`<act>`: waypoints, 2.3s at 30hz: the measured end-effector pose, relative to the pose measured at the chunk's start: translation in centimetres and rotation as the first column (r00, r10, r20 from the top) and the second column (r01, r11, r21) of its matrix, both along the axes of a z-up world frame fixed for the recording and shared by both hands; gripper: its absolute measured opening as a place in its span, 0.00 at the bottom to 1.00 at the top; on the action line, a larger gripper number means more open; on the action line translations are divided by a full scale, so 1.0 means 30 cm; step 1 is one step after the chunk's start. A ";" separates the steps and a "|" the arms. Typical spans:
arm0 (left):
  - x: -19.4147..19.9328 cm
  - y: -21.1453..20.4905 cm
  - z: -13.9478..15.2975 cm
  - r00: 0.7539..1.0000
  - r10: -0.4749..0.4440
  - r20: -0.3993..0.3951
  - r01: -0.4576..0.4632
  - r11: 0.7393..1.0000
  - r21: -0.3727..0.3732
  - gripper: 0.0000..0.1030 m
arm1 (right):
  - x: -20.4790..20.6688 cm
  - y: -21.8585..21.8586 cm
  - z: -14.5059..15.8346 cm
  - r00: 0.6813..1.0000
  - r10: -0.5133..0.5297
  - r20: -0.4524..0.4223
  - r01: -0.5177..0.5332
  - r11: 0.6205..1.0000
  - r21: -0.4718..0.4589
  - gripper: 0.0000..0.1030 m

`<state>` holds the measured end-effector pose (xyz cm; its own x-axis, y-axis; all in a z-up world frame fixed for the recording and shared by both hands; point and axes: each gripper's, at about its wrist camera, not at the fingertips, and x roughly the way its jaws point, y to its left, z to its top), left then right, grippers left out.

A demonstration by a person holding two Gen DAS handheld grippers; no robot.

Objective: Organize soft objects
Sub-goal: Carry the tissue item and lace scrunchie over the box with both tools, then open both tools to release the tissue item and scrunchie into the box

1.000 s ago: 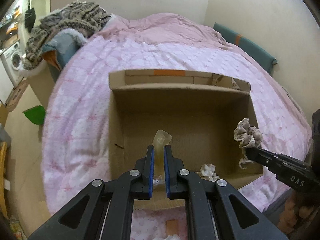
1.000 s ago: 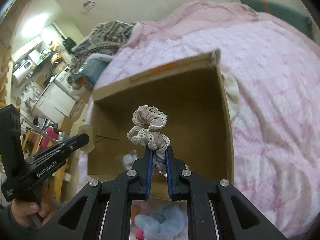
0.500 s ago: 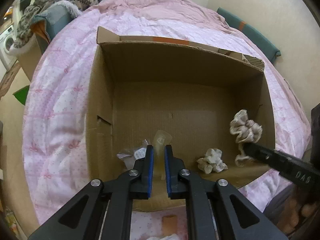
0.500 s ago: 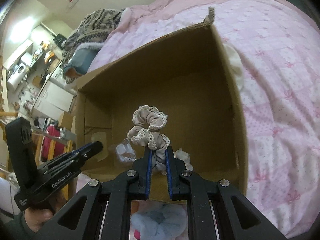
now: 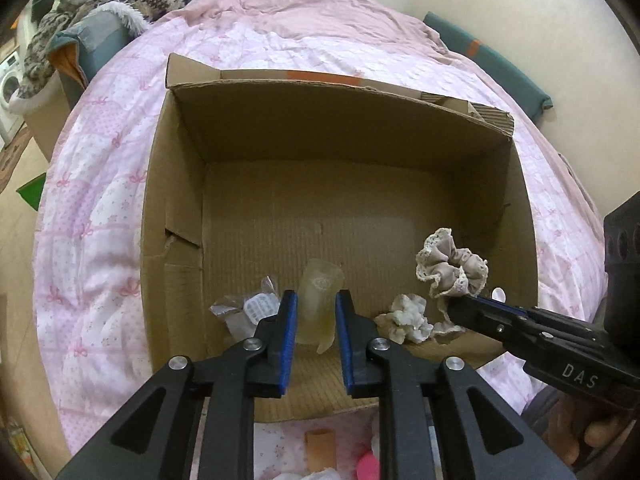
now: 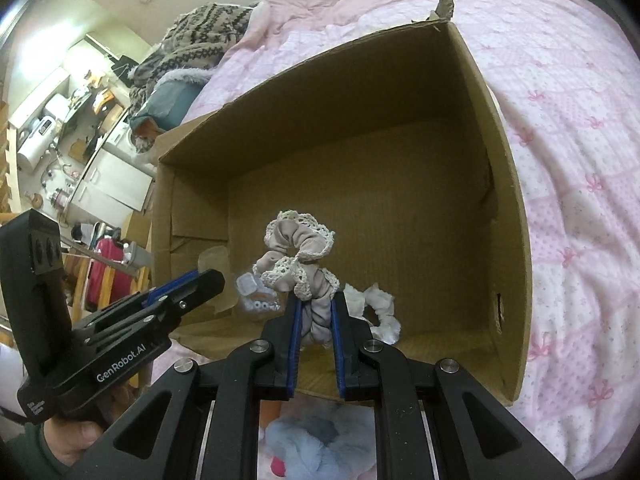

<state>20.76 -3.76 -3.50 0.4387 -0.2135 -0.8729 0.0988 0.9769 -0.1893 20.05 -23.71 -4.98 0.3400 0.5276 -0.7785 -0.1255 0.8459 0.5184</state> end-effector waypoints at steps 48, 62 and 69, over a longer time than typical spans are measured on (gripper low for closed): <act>-0.099 0.077 0.099 0.993 0.086 0.085 -0.091 0.994 0.060 0.62 | -0.050 -0.086 0.046 0.994 -0.100 0.041 0.099 0.995 0.015 0.62; -0.257 0.154 0.141 0.985 0.145 0.093 -0.152 0.986 0.071 0.62 | -0.183 -0.102 0.089 0.995 -0.086 0.055 0.086 0.996 0.009 0.62; -0.338 0.163 0.150 0.983 0.153 0.103 -0.161 0.984 0.077 0.62 | -0.251 -0.109 0.089 0.993 -0.110 0.036 0.110 0.994 0.009 0.62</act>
<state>10.61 1.14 1.01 0.5435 -0.0627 -0.8371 -0.0431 0.9938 -0.1025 12.52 -26.97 -2.33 0.4242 0.4905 -0.7612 -0.0509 0.8522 0.5208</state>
